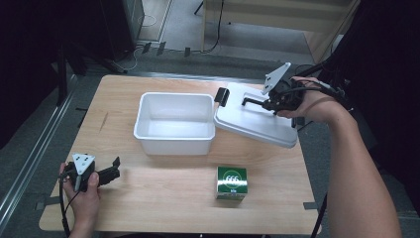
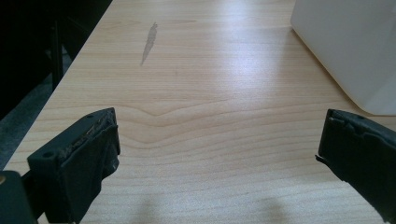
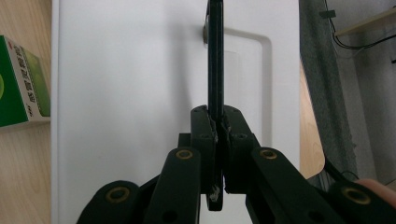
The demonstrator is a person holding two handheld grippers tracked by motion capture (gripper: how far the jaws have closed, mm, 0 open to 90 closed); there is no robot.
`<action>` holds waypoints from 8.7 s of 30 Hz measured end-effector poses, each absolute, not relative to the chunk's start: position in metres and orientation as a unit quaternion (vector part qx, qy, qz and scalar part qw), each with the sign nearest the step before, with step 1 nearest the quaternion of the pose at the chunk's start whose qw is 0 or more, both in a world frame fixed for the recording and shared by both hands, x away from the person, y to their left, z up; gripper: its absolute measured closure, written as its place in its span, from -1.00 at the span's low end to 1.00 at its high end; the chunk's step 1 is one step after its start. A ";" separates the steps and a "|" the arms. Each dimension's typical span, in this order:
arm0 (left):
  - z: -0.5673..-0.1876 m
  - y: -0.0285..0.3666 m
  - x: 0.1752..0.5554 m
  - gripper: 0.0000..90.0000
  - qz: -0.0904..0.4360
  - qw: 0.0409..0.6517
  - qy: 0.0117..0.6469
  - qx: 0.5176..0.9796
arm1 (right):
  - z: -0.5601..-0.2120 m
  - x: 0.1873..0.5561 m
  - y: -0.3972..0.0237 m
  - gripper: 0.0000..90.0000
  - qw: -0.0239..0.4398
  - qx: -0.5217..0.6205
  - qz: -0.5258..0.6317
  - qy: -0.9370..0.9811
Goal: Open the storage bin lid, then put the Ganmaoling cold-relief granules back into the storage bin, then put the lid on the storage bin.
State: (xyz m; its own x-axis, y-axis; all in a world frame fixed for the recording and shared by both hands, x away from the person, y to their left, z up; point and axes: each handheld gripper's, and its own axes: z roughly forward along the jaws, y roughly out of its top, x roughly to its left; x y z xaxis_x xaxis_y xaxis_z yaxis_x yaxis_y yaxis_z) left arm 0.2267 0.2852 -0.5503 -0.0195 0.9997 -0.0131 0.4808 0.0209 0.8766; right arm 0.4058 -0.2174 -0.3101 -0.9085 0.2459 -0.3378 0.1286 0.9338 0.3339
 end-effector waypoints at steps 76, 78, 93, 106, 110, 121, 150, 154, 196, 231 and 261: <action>-0.550 0.287 0.226 -1.00 0.353 0.365 0.622 0.596 | -0.453 0.406 -0.257 0.40 0.169 0.166 0.147 0.960; -0.550 0.288 0.226 -1.00 0.353 0.365 0.622 0.596 | -0.452 0.404 -0.257 0.36 0.165 0.169 0.148 0.960; -0.551 0.288 0.227 -1.00 0.351 0.365 0.622 0.597 | -0.414 0.384 -0.247 -0.57 0.162 0.170 0.161 0.959; -0.551 0.288 0.227 -1.00 0.349 0.366 0.623 0.597 | -0.392 0.354 -0.230 -1.00 0.160 0.146 0.155 0.964; -0.551 0.288 0.227 -1.00 0.348 0.367 0.624 0.596 | -0.390 0.344 -0.226 -1.00 0.162 0.130 0.147 0.967; -0.551 0.288 0.228 -1.00 0.349 0.364 0.622 0.599 | -0.395 0.321 -0.215 -1.00 0.147 0.105 0.159 0.971; -0.551 0.288 0.228 -1.00 0.345 0.364 0.623 0.600 | -0.421 0.294 -0.171 -1.00 0.104 0.042 0.172 0.979; -0.551 0.288 0.228 -1.00 0.345 0.363 0.623 0.601 | -0.427 0.290 -0.169 -1.00 0.095 0.040 0.169 0.980; -0.551 0.288 0.228 -1.00 0.344 0.362 0.621 0.604 | -0.475 0.289 -0.150 -0.94 0.044 0.025 0.140 0.989; -0.551 0.288 0.228 -1.00 0.344 0.363 0.624 0.601 | -0.465 0.293 -0.148 -0.64 0.051 0.017 0.135 0.989; -0.551 0.287 0.229 -1.00 0.346 0.363 0.624 0.599 | -0.417 0.311 -0.158 -0.64 0.076 0.026 0.136 0.987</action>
